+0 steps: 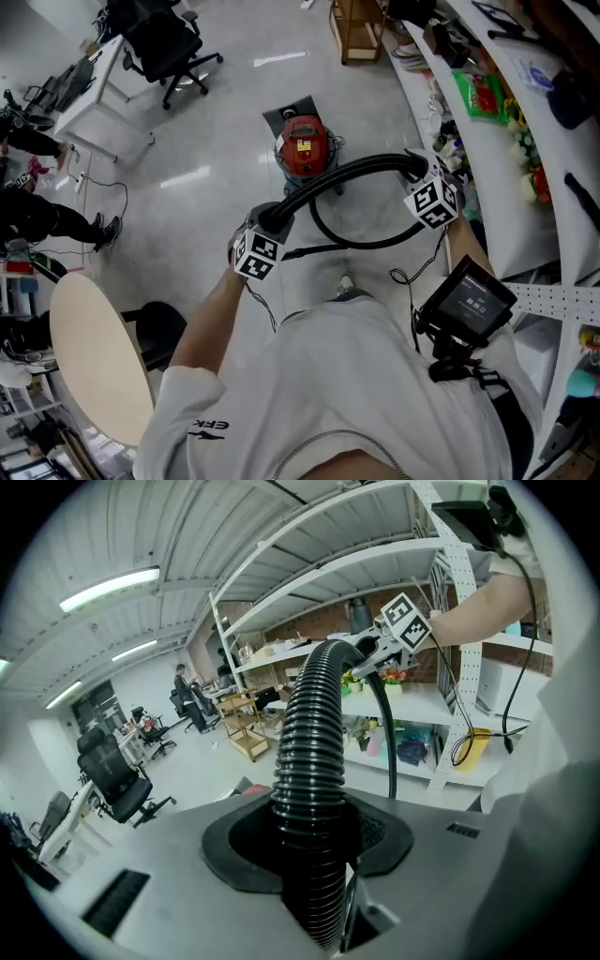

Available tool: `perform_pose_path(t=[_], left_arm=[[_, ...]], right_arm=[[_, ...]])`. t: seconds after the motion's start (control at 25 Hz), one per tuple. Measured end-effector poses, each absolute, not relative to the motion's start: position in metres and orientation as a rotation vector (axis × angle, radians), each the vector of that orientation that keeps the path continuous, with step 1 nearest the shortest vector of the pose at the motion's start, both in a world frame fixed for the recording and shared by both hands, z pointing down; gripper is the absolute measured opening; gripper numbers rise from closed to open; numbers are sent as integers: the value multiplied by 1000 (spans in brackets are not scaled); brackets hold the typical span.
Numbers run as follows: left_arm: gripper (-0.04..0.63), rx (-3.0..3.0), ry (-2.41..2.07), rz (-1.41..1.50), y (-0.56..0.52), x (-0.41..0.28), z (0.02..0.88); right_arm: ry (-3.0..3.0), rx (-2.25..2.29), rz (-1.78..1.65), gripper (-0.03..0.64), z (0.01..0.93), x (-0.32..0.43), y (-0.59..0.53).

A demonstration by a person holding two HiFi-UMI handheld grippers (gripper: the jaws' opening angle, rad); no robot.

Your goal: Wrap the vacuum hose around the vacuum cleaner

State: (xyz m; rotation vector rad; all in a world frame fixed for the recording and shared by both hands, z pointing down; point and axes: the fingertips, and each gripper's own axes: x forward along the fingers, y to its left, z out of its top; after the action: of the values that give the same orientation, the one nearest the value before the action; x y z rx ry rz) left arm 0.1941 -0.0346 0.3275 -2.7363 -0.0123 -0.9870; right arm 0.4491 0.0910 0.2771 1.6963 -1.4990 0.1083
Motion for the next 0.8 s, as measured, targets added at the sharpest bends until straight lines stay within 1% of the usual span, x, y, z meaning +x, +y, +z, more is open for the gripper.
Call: perform_pose_path(t=[0.36,0.8], left_arm=[[146,-2737,57,-1046,-85,218,330],[146,-2782,-32,-1054,-160,245,350]], right_arm=[[-1553,1637,127,176,293,484,23],[-1489,1587,146,178,306,518,-64]])
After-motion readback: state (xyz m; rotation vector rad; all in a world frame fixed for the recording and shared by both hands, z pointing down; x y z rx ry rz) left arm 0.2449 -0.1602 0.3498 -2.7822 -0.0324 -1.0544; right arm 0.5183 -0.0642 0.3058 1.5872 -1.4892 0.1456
